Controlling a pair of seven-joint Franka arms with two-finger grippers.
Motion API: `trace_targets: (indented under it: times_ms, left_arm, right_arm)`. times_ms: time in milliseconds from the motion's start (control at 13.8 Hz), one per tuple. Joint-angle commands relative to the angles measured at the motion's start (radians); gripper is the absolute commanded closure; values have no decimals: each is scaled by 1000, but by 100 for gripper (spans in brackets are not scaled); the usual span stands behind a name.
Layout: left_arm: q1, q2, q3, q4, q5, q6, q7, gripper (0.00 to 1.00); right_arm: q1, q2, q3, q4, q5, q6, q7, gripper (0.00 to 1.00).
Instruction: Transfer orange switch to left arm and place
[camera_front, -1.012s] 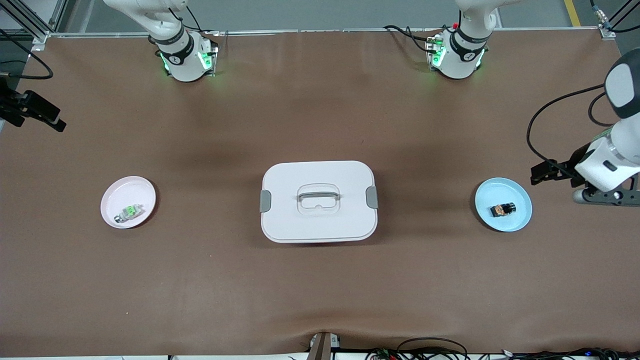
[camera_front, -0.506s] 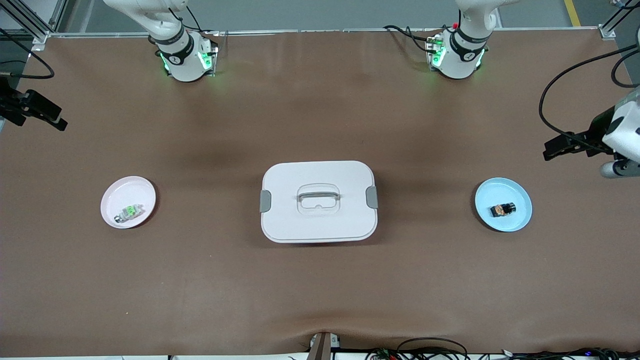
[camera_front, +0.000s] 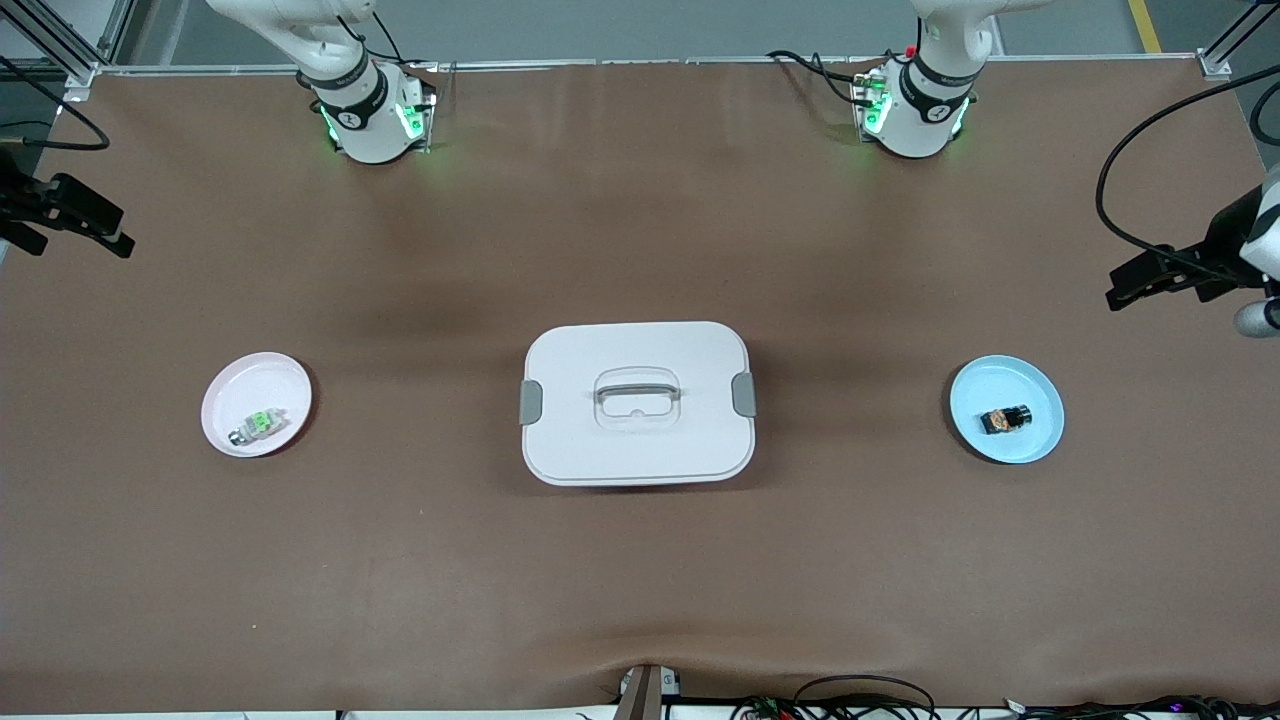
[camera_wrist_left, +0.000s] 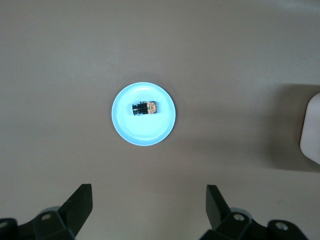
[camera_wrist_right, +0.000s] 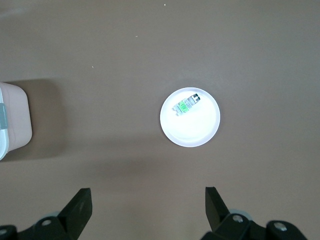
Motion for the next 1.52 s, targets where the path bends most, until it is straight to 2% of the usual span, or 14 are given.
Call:
trace_targets:
  times_ms: [0,289,867,1446]
  left_arm:
    - [-52,-51,39,4,-18,-75,-7,0]
    - [-102,-80,61,4,-18,-142,-9,0]
    - [-98,-105,33,-10,-27,-153,-12,0]
    - [-93,-97,42,7,-21,-164,-10,0]
  right_arm:
    - [-21,-3,11,10,-11,-17,-17,0]
    - [-21,-5,11,10,-11,-17,-17,0]
    - [-21,-5,11,10,-10,-17,-18,0]
    - [-21,-3,11,10,-11,-17,-18,0]
